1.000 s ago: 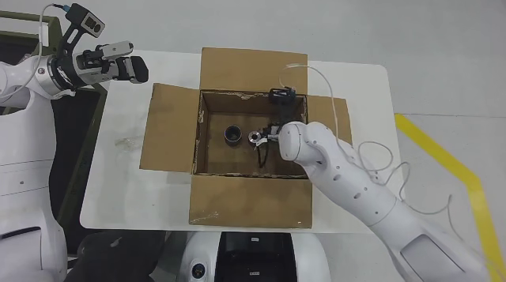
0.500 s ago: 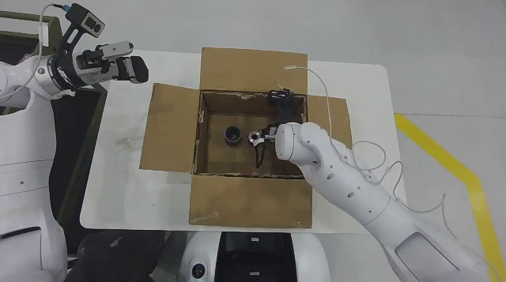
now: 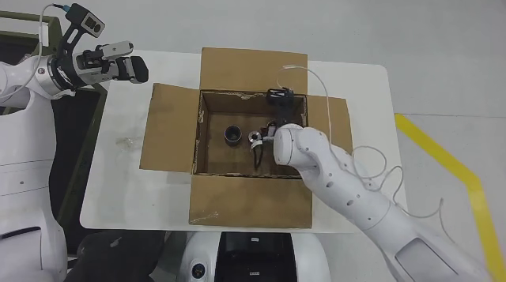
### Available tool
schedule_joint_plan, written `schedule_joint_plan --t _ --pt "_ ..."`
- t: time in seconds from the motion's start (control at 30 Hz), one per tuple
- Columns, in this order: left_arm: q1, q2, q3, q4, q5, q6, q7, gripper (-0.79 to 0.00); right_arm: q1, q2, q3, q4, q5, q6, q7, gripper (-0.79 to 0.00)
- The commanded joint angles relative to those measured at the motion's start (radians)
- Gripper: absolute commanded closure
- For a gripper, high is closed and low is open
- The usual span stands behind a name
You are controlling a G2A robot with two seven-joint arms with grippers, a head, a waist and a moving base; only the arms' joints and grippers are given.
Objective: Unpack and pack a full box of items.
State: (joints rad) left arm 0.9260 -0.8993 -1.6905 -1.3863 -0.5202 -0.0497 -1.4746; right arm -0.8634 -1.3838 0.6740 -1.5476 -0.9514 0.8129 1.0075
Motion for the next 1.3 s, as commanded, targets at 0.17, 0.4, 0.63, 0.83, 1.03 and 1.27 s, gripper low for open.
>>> schedule_joint_plan --t 0.17,0.4,0.63,0.83,1.03,1.27 --pt "0.0 0.0 0.0 0.0 0.0 0.0 0.0 -0.785 -0.053 0.014 0.023 -0.12 -0.078 -0.03 0.03 0.0" --pt "0.0 0.0 0.0 0.0 0.0 0.0 0.0 -0.785 -0.107 0.031 0.067 -0.253 -0.141 -0.08 0.079 0.0" --pt "0.0 0.0 0.0 0.0 0.0 0.0 0.0 -0.785 -0.155 0.039 0.109 -0.367 -0.179 -0.115 0.097 0.0" --pt "0.0 0.0 0.0 0.0 0.0 0.0 0.0 -0.785 -0.204 0.049 0.161 -0.48 -0.224 -0.151 0.118 0.0" --pt "0.0 0.0 0.0 0.0 0.0 0.0 0.0 -0.785 -0.259 0.061 0.234 -0.577 -0.248 -0.207 0.149 0.0" --pt "0.0 0.0 0.0 0.0 0.0 0.0 0.0 -0.785 -0.321 0.073 0.325 -0.655 -0.296 -0.236 0.158 0.0"
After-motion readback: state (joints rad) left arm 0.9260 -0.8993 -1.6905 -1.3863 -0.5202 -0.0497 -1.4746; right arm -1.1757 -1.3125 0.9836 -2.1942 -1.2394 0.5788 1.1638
